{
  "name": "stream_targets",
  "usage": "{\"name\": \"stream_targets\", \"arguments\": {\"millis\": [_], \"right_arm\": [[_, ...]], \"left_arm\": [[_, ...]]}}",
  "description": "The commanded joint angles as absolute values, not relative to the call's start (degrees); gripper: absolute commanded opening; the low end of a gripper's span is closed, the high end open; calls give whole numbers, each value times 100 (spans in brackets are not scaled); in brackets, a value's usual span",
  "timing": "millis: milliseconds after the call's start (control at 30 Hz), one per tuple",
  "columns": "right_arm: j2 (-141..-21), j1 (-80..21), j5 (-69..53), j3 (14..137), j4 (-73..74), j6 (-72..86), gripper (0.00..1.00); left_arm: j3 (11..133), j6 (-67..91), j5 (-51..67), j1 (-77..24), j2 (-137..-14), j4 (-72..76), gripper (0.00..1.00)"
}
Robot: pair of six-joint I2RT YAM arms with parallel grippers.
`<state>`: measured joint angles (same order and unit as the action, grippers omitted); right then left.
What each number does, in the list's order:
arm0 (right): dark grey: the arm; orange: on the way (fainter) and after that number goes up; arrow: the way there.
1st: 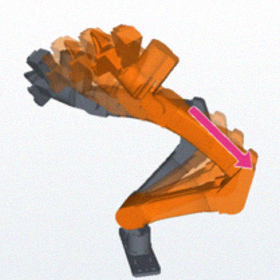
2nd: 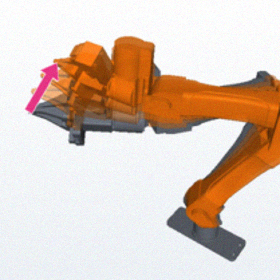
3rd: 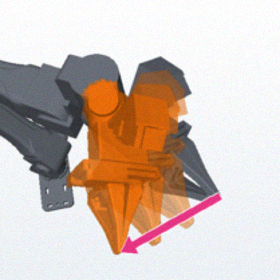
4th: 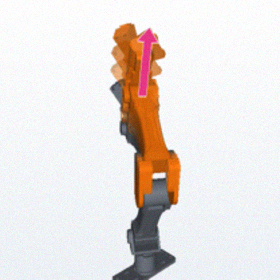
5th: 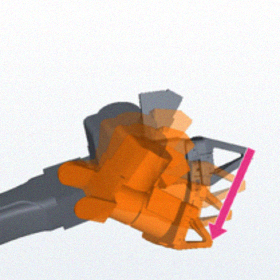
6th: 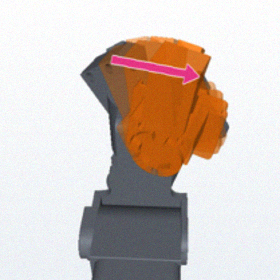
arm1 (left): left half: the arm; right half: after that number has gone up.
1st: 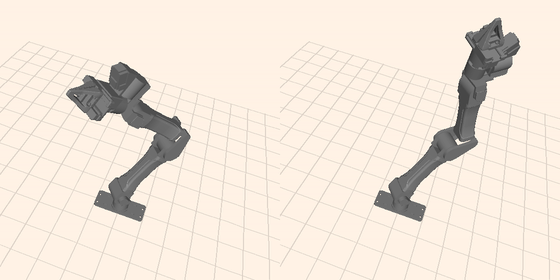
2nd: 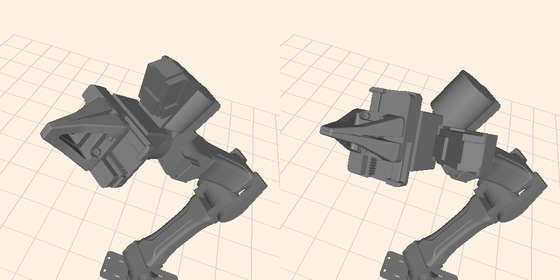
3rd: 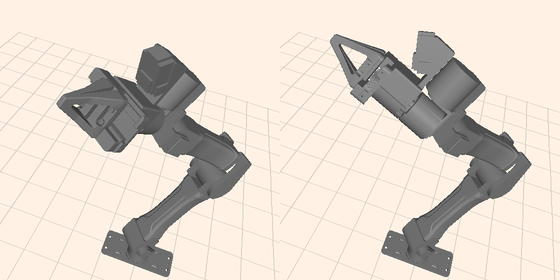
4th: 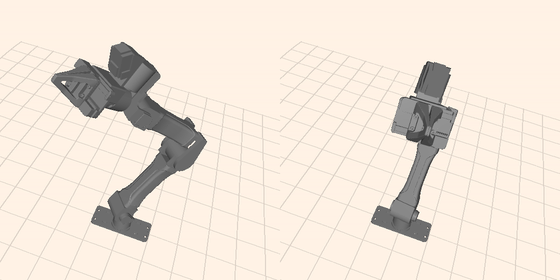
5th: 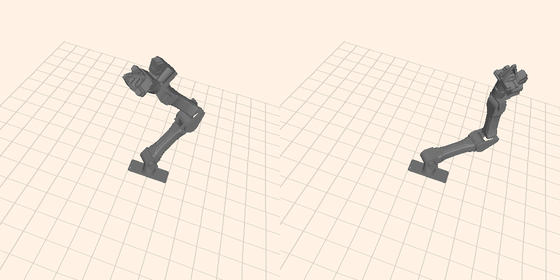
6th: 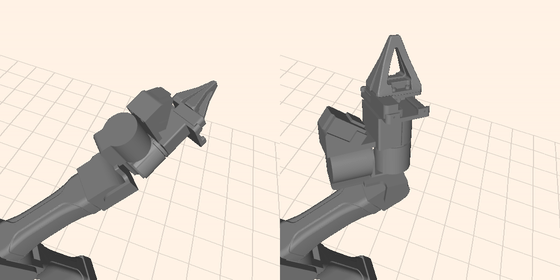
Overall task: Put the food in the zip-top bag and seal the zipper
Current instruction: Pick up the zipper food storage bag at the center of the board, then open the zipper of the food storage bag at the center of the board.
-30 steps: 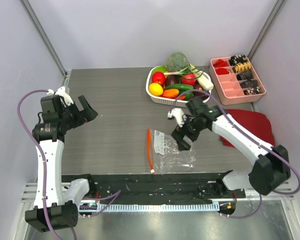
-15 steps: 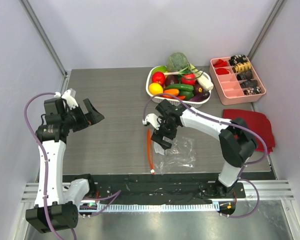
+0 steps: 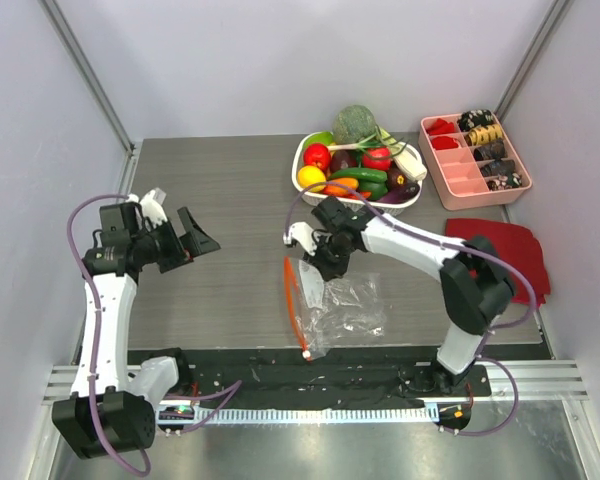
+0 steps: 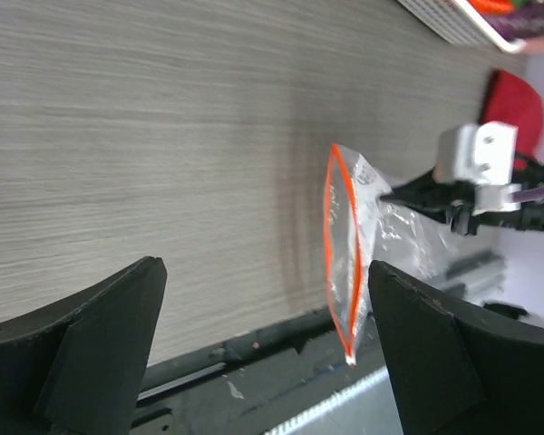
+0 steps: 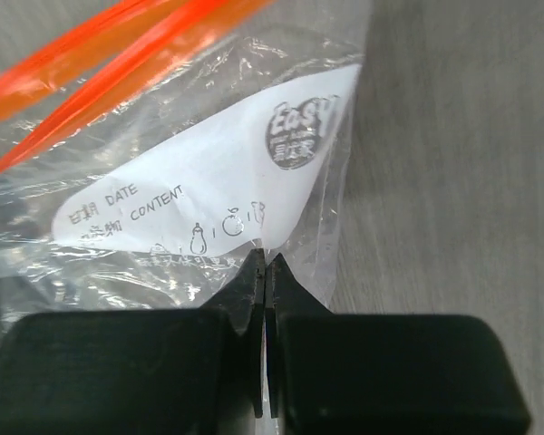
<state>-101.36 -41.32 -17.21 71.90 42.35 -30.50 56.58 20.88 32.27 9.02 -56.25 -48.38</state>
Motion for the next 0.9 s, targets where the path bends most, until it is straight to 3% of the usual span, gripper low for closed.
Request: {"name": "stream_targets", "arguments": {"millis": [0,200,567,867], "right_arm": [[-8775,-3990,-2652,7383,3369,-2735,1],[-8385,-3973,-2944,7470,2558,-1935,1],[-8534,-3832,-3831,7717,1574,-168,1],[-8473,-3762,-4341,7770,1117,457,1]], "left_arm": [[5363,2030,4647,905,-5485,-4440,91],[5019,2039,5361,756,-4861,-3771,78],[5167,1321,4912,61,-4719,-3497,57],[5555,439,4553,-132,-5045,-4228,52]]}}
